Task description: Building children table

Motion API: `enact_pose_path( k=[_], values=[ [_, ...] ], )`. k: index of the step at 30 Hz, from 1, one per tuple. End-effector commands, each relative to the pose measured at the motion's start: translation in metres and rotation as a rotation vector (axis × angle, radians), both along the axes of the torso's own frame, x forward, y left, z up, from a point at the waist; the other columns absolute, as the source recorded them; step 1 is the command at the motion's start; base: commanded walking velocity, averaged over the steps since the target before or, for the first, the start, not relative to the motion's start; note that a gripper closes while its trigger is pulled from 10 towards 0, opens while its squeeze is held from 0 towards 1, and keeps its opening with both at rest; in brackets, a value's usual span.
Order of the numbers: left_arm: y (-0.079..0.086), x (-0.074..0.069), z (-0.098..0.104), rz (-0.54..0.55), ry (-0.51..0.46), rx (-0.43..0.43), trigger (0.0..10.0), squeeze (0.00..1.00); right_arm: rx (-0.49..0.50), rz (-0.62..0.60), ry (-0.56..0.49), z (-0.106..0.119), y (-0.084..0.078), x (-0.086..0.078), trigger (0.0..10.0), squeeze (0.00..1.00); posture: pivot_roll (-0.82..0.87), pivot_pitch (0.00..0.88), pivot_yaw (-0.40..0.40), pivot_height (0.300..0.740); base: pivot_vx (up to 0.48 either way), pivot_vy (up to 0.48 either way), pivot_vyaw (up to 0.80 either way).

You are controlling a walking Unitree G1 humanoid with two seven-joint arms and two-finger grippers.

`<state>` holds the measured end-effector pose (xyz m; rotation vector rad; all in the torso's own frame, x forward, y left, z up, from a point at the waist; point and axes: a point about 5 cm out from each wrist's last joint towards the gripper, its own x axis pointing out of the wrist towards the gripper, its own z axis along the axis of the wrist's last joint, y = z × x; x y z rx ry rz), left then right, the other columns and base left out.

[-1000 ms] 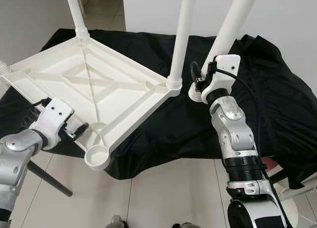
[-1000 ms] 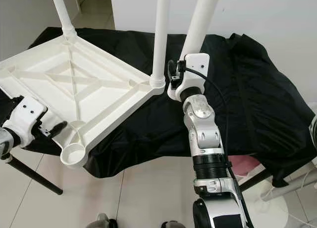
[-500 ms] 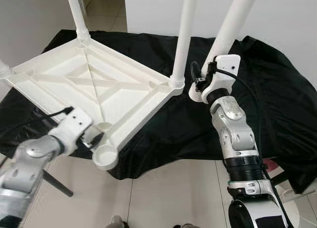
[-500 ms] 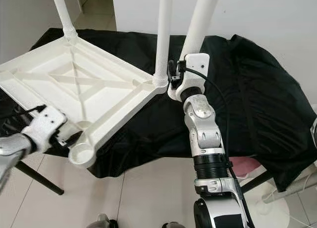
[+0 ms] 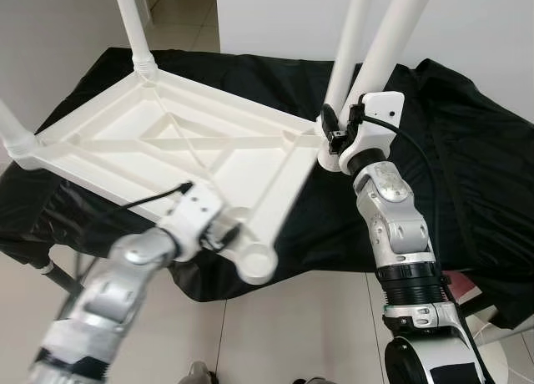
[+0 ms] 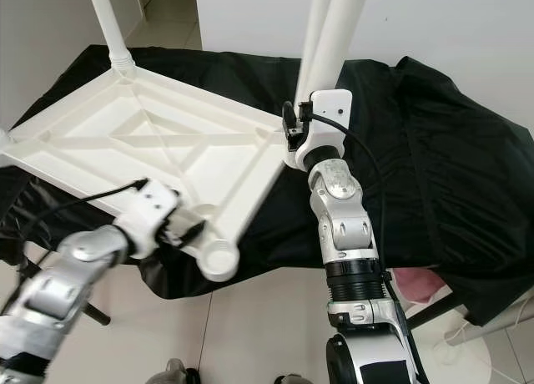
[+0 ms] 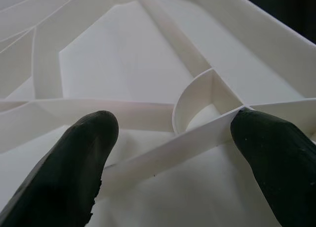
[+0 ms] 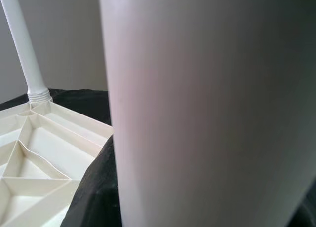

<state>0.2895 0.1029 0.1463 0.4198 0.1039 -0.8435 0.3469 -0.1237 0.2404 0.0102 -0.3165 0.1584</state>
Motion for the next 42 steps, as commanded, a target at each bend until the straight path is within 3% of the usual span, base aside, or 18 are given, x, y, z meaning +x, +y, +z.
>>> enact_pose_path(
  k=[1,5,10,14,16,23,33,35,42],
  values=[
    [-0.006,-0.002,-0.003,-0.034,0.008,0.018,10.0,0.0,0.001,0.009,-0.016,0.002,0.002,0.0,10.0,0.0,0.0,0.065,-0.002,0.74,0.0,0.0,0.0],
    [-0.015,0.001,-0.001,-0.043,-0.004,0.005,10.0,0.0,0.0,0.01,-0.015,0.001,0.004,0.0,10.0,0.0,-0.01,0.058,0.006,0.74,0.0,0.0,0.0],
    [0.011,0.009,0.004,-0.038,-0.029,0.062,10.0,0.0,-0.002,0.001,-0.019,0.001,0.0,-0.001,10.0,0.0,-0.01,0.051,0.011,0.74,0.0,0.0,0.0],
    [0.018,0.012,0.006,-0.028,-0.042,0.075,10.0,0.0,-0.002,0.001,-0.018,0.0,0.0,-0.001,10.0,0.0,-0.01,0.049,0.011,0.74,0.0,0.0,0.0],
    [0.048,0.023,0.016,0.006,-0.07,0.132,10.0,0.0,-0.003,0.001,-0.019,0.0,0.001,-0.001,10.0,0.0,-0.01,0.045,0.015,0.74,0.0,0.0,0.0],
    [0.067,0.029,0.022,0.013,-0.069,0.173,10.0,0.0,-0.005,-0.005,-0.018,-0.002,-0.002,-0.001,10.0,0.0,-0.01,0.04,0.017,0.74,0.0,0.0,0.0],
    [0.061,0.028,0.013,-0.074,-0.048,0.222,10.0,0.0,-0.011,-0.014,-0.016,-0.003,-0.005,-0.001,10.0,0.0,-0.01,0.035,0.014,0.74,0.0,0.0,0.0],
    [0.057,0.029,0.005,-0.122,-0.022,0.265,10.0,0.0,-0.015,-0.018,-0.018,-0.002,-0.007,-0.001,10.0,0.0,-0.01,0.036,0.013,0.74,0.0,0.0,0.0],
    [0.045,0.047,-0.002,-0.118,-0.024,0.294,10.0,0.0,-0.018,-0.029,-0.02,-0.001,-0.011,0.0,10.0,0.0,-0.02,0.045,0.011,0.74,0.0,0.0,0.0]
  ],
)
